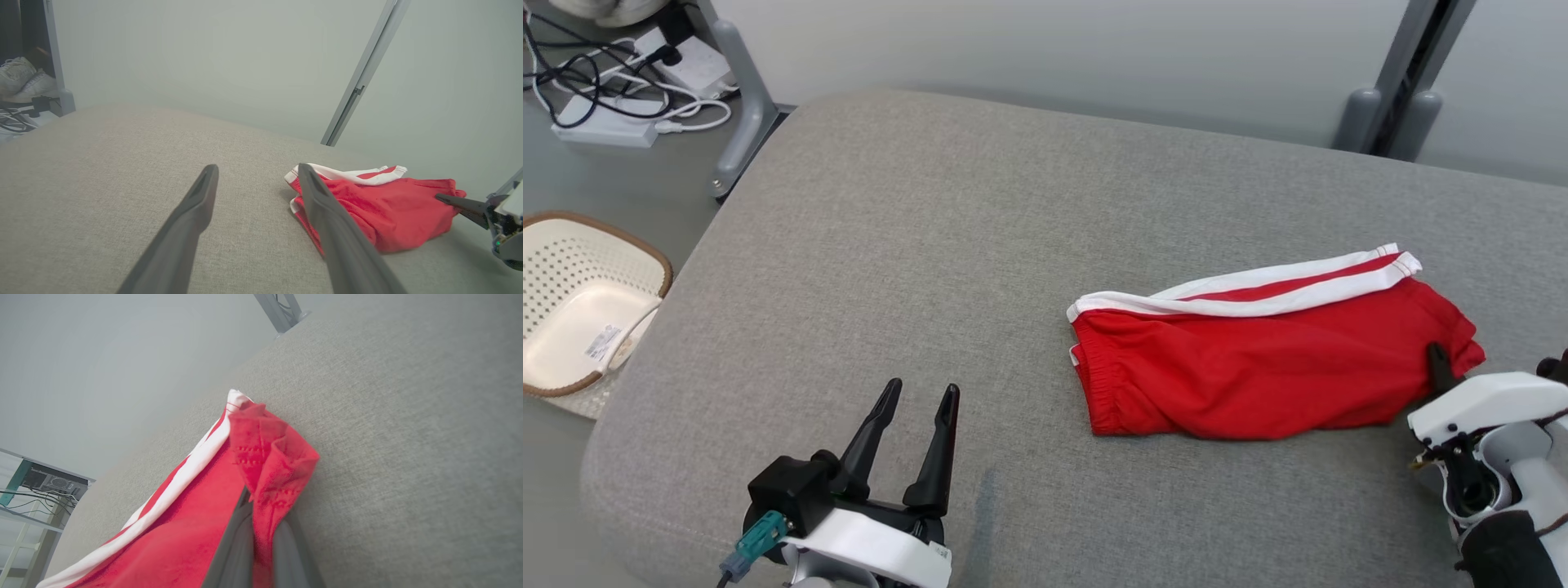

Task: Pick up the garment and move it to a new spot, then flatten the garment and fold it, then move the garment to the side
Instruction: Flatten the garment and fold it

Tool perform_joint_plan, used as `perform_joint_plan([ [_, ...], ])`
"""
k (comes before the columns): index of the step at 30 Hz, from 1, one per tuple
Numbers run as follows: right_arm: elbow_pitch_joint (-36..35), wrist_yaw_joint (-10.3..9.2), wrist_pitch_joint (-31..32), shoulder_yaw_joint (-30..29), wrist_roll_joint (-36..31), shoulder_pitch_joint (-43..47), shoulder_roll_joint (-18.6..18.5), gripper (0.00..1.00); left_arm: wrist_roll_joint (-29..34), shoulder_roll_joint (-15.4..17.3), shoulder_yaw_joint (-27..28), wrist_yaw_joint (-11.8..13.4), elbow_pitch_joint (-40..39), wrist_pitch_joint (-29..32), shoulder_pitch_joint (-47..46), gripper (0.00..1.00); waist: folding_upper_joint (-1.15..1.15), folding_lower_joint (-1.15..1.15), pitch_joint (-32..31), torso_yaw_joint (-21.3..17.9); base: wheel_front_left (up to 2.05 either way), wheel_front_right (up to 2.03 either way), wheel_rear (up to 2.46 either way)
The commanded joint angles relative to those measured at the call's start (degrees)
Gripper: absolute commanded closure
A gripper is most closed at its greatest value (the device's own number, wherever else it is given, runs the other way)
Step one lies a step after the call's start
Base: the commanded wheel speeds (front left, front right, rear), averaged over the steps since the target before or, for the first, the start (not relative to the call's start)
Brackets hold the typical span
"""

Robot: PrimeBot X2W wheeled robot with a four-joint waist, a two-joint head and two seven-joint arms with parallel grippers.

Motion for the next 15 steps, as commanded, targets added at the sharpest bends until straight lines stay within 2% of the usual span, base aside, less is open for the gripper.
perform_joint_plan([
  [1,-0.8,0.00,-0.3,0.0,0.8,1.8,-0.2,1.00,0.2,0.2,0.5,-0.1,-0.2,-0.2,0.4,0.00,0.00,0.00,-1.5,-1.7,0.00,0.00,0.00],
  [7,-3.6,0.00,-0.6,-0.5,2.0,6.4,0.5,1.00,0.2,0.2,1.2,-0.3,-0.7,-0.2,1.6,0.00,0.00,0.00,-3.3,-5.0,0.00,0.00,0.00],
  [15,-2.5,0.00,1.5,-4.2,1.4,10.4,1.3,1.00,-1.5,0.2,0.9,-0.5,-0.2,-0.2,2.9,0.00,0.00,0.00,-4.7,-7.5,0.00,0.00,0.00],
])
